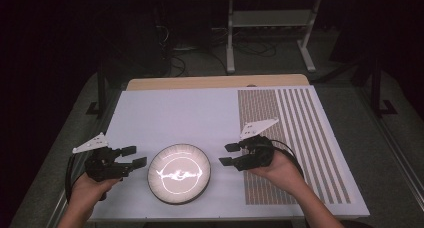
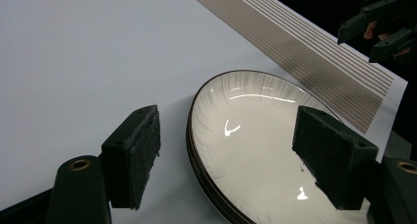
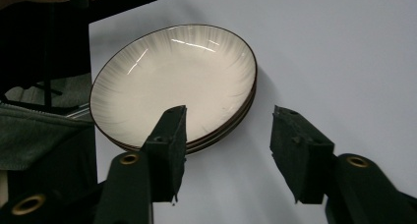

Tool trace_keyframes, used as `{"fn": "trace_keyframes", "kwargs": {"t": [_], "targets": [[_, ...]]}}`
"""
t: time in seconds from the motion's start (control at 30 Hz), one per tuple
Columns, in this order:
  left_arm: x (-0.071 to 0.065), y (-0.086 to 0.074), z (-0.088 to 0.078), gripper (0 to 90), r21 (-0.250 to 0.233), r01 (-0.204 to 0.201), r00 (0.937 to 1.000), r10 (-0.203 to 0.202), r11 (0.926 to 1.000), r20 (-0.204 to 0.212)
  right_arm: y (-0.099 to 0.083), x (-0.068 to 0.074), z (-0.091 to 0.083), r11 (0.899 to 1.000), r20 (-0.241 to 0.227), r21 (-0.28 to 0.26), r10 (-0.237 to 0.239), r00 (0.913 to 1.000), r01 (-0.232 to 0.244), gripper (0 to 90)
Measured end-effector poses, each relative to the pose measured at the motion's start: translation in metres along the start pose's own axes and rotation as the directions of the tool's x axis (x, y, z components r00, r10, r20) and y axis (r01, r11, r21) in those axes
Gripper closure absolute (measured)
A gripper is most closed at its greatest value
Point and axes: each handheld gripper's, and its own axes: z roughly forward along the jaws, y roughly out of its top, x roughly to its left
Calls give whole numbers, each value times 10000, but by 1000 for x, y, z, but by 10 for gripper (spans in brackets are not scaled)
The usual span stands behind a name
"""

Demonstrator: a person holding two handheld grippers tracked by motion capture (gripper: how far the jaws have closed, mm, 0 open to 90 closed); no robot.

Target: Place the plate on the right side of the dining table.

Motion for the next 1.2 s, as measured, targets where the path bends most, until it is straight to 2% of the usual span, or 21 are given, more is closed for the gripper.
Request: {"fn": "trace_keyframes", "kwargs": {"t": [0.2,0.3,0.33,0.37,0.4,0.43,0.6,0.87,0.93,1.2], "targets": [[-1,0,3,253,102,-22,10000,21,9999,52,2,7,11,9996,-229,284,82,9997,-75,589],[-2,0,4,254,134,-33,10000,33,9999,66,2,11,20,9982,-397,594,83,9992,-59,671],[-2,0,4,254,134,-41,10000,40,9999,60,1,14,25,9975,-502,712,-9,9987,45,727],[-2,0,4,254,134,-41,10000,40,9999,60,1,14,25,9975,-502,712,-9,9987,45,727],[-2,0,4,255,141,-58,10000,57,9999,55,-1,16,29,9961,-550,877,49,9985,0,782],[-2,0,4,255,141,-58,10000,57,9999,55,-1,16,29,9961,-550,877,49,9985,0,782],[-2,-1,3,258,125,-72,10000,72,9999,12,-4,21,41,9909,-788,1343,179,9967,-71,895],[-2,-1,4,257,172,-15,10000,14,9999,28,-4,28,54,9807,-937,1946,-5,9956,188,896],[-1,-1,4,260,180,10,10000,-11,9998,52,-4,30,57,9779,-920,2089,86,9957,109,896],[0,-2,5,296,237,377,9993,-375,9990,-95,-4,34,62,9716,-745,2363,97,9972,83,898]]}}
